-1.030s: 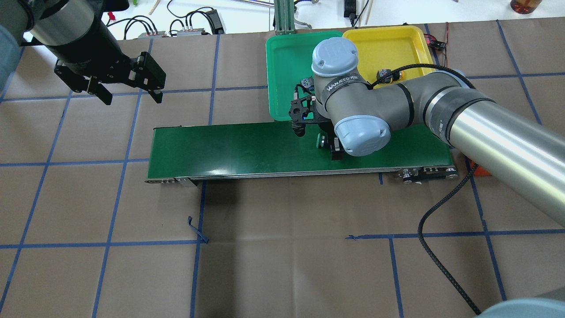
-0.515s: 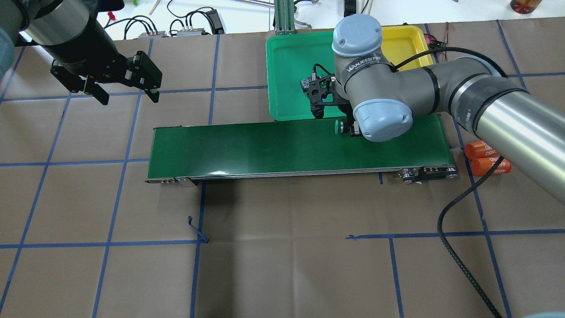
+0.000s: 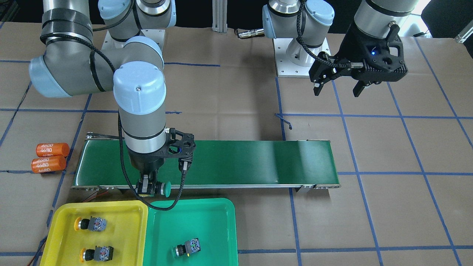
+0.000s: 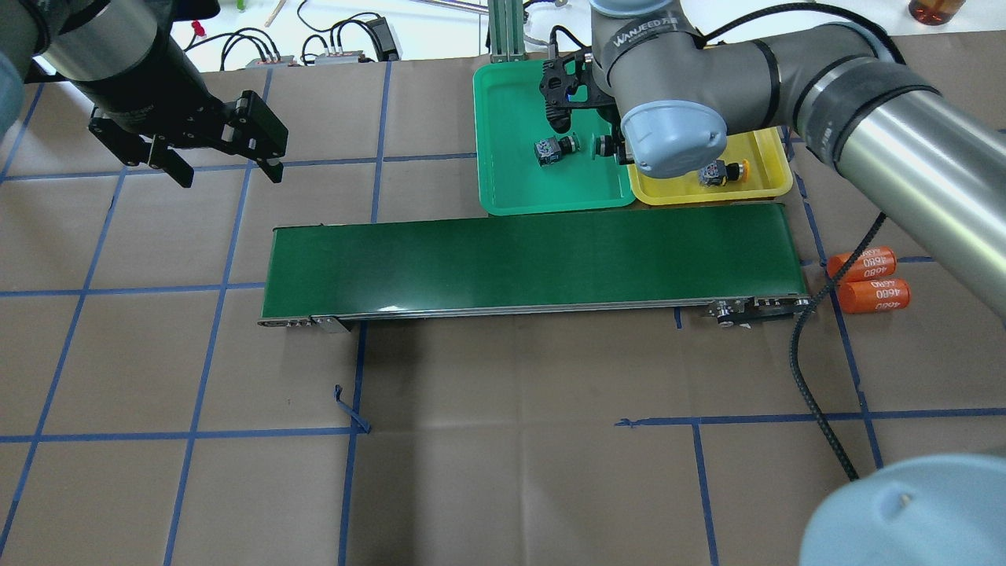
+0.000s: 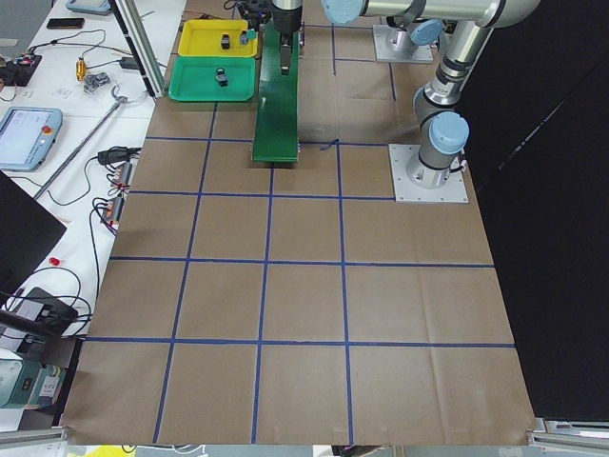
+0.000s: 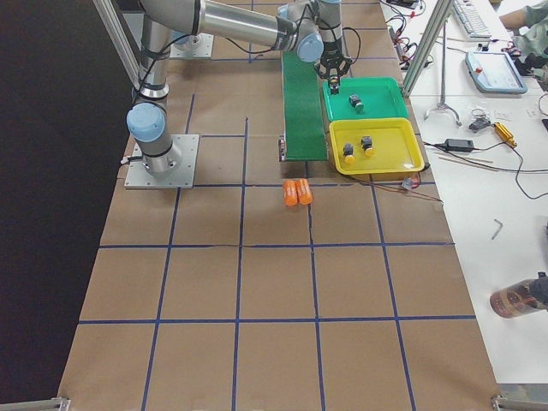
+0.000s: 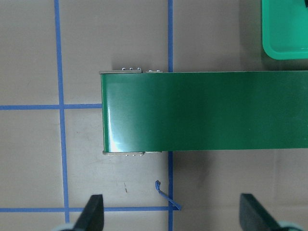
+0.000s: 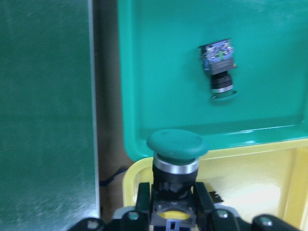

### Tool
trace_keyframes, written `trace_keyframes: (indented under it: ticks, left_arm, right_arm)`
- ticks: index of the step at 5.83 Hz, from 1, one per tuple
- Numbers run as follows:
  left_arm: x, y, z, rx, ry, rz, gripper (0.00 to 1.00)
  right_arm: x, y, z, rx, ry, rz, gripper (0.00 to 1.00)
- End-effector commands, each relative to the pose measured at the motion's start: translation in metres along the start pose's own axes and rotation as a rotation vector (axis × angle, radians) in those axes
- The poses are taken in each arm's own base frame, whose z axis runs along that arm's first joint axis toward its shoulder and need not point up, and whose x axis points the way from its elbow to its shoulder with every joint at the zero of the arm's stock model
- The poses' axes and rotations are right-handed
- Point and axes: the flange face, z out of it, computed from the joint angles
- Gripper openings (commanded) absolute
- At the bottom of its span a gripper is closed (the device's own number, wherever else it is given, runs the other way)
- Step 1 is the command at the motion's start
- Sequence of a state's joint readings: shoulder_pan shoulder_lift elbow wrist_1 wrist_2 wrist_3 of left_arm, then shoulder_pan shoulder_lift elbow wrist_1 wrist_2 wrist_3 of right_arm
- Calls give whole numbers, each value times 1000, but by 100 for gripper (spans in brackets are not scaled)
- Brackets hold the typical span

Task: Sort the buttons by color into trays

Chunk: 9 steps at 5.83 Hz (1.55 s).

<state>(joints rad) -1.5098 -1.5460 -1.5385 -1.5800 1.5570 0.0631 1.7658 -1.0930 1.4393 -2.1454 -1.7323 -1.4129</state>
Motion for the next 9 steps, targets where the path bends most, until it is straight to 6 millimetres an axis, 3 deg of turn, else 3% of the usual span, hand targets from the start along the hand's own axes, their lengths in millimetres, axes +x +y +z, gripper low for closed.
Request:
trace_keyframes:
  ticks: [1,2,3,4,5,6,7,8,9]
  left_arm:
    - [1,0,0,0,0,1,98]
    - [1,0,0,0,0,1,98]
    - [1,0,1,-2,2,16,98]
    - [1,0,1,-2,2,13,98]
    - [1,0,1,-2,2,12,98]
    - [0,-1,2,-4,-3,15,98]
    - [-1,-1,2,-4,-3,13,98]
    - [-1,-1,2,-3,0,10,98]
    - [-1,-1,2,-3,0,10,98]
  right_arm:
    - [47,-33,84,104,-2,-9,17]
    - [40,-43,100,150,-48,-8,51]
    - [34,-42,100,141,-99,-9,100]
    - [37,-34,59,124,-86,-4,100]
    - [40,-12,0,125,-46,53,100]
    - [30,11,-43,109,-78,257,100]
    - [28,40,-64,90,-110,479,100]
    - [16,68,-91,56,-184,710,100]
    - [-8,88,-130,-9,-250,992,100]
